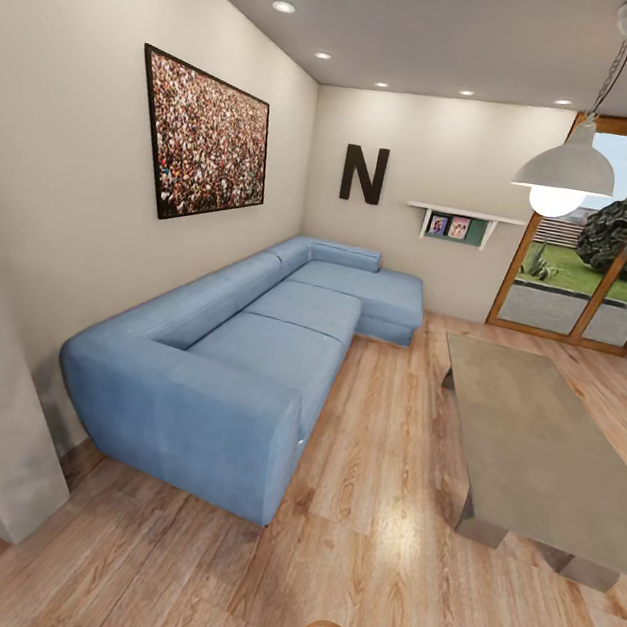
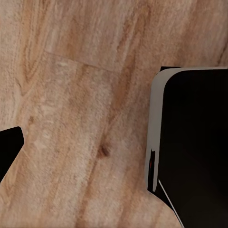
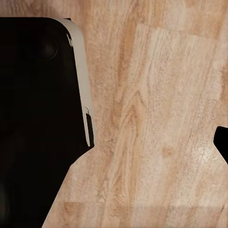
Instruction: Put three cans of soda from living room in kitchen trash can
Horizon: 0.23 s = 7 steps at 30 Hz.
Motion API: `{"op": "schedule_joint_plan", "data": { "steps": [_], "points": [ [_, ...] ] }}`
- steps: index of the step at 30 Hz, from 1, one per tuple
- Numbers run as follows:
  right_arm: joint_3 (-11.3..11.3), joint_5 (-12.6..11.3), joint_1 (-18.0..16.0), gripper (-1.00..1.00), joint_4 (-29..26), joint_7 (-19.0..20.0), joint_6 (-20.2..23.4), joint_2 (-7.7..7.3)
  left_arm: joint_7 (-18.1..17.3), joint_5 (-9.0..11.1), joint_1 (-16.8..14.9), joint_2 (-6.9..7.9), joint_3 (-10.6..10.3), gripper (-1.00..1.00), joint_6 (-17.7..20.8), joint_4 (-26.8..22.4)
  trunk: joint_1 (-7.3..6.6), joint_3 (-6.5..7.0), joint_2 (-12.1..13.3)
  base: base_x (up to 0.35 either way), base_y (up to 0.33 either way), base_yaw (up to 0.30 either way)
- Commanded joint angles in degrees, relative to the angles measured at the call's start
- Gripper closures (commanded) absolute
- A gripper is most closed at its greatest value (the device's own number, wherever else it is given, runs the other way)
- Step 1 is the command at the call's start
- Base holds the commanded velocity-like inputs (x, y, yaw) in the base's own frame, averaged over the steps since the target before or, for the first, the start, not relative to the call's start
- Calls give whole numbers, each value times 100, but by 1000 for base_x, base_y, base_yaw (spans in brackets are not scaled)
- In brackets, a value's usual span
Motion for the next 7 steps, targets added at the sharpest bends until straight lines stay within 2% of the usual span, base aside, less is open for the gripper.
{"op": "schedule_joint_plan", "data": {
  "steps": [1,7],
  "points": [
    [0,0,0,-100,0,0,1,0,-1,0,0,0,0,-100,0,0,0,0,0,0,0,0],
    [-1,0,0,-100,0,0,-1,0,-2,-1,-1,1,0,-100,0,0,0,0,0,0,0,0]
  ]
}}
